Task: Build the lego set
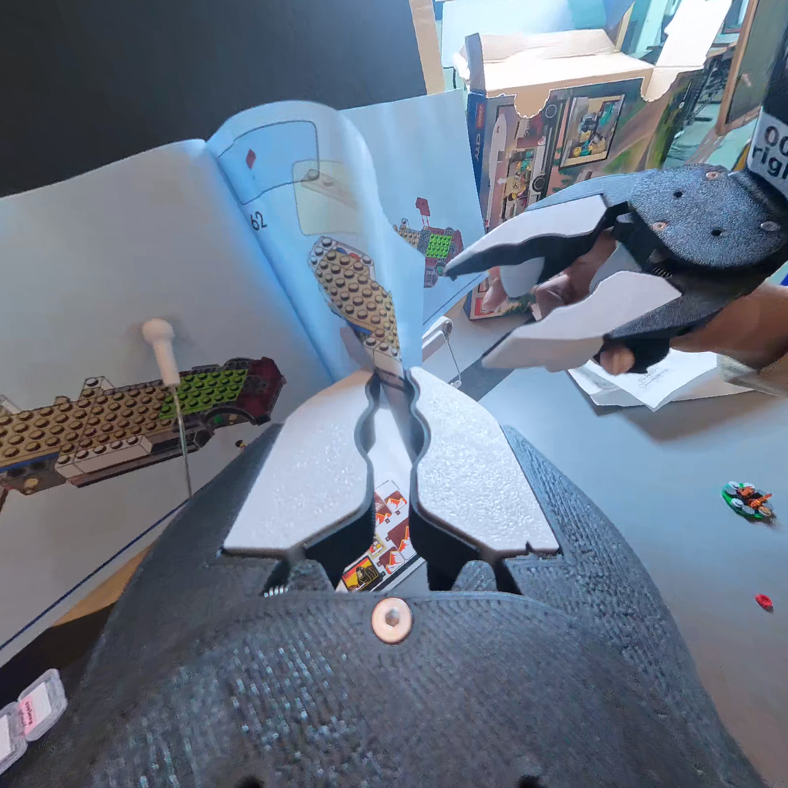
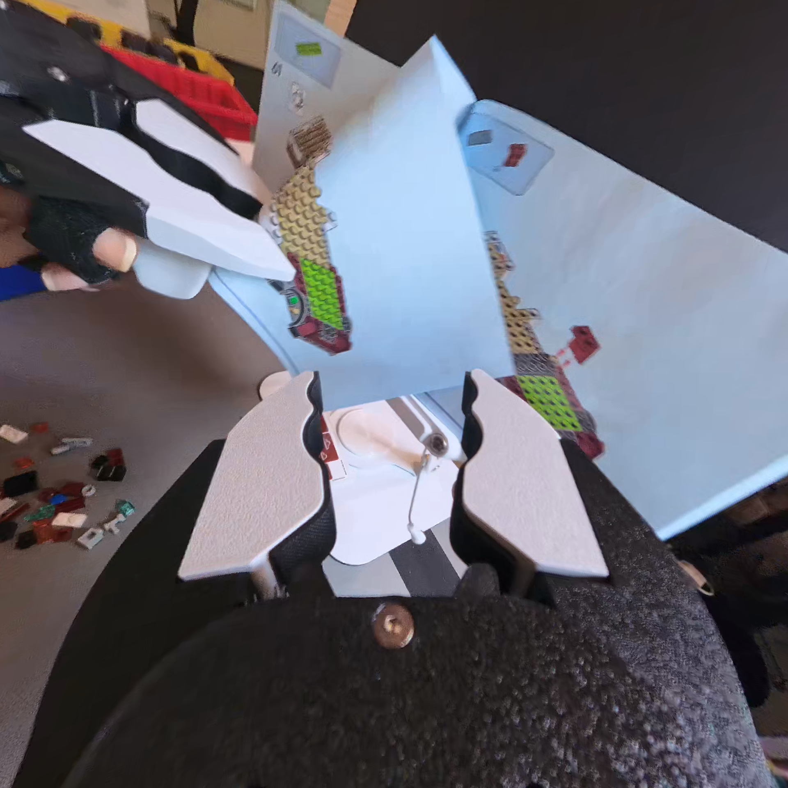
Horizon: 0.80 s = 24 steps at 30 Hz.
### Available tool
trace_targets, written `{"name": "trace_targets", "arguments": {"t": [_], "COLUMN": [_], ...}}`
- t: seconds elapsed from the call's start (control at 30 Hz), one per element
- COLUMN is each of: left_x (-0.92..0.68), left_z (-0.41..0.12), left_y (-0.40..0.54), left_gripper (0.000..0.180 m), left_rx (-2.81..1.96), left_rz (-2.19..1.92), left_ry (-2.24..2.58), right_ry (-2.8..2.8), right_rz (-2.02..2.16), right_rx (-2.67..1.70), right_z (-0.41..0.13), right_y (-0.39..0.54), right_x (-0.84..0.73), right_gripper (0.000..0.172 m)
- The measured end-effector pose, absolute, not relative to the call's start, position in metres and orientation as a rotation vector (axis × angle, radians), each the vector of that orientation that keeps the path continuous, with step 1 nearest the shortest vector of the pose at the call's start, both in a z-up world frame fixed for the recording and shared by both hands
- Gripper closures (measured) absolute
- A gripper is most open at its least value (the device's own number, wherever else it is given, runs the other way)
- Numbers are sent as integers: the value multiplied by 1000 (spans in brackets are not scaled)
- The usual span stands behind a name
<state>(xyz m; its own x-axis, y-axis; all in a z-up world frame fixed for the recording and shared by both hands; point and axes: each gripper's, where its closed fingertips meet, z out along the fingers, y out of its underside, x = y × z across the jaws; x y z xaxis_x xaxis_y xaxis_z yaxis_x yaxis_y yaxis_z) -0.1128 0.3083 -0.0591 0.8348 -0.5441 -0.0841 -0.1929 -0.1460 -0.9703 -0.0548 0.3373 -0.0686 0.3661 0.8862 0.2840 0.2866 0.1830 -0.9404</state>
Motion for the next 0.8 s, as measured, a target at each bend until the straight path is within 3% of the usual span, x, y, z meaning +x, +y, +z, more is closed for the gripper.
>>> {"name": "trace_targets", "arguments": {"t": [0.53,0.67,0.8], "left_x": [-124,-128,-130], "left_z": [-46,-46,-36], "left_y": [285,285,278], "left_gripper": [173,174,165], "left_rx": [-1601,-1591,-1547], "left_rz": [-651,-687,-727], "left_ry": [504,480,506], "right_ry": [-826,-731,-731], "right_rz": [1081,1352,1502], "right_rx": [-1559,-1547,-1443], "right_z": [-88,-84,-67], "right_y": [339,327,312], "right_x": [-63,-70,-72], "right_gripper": [111,121,156]}}
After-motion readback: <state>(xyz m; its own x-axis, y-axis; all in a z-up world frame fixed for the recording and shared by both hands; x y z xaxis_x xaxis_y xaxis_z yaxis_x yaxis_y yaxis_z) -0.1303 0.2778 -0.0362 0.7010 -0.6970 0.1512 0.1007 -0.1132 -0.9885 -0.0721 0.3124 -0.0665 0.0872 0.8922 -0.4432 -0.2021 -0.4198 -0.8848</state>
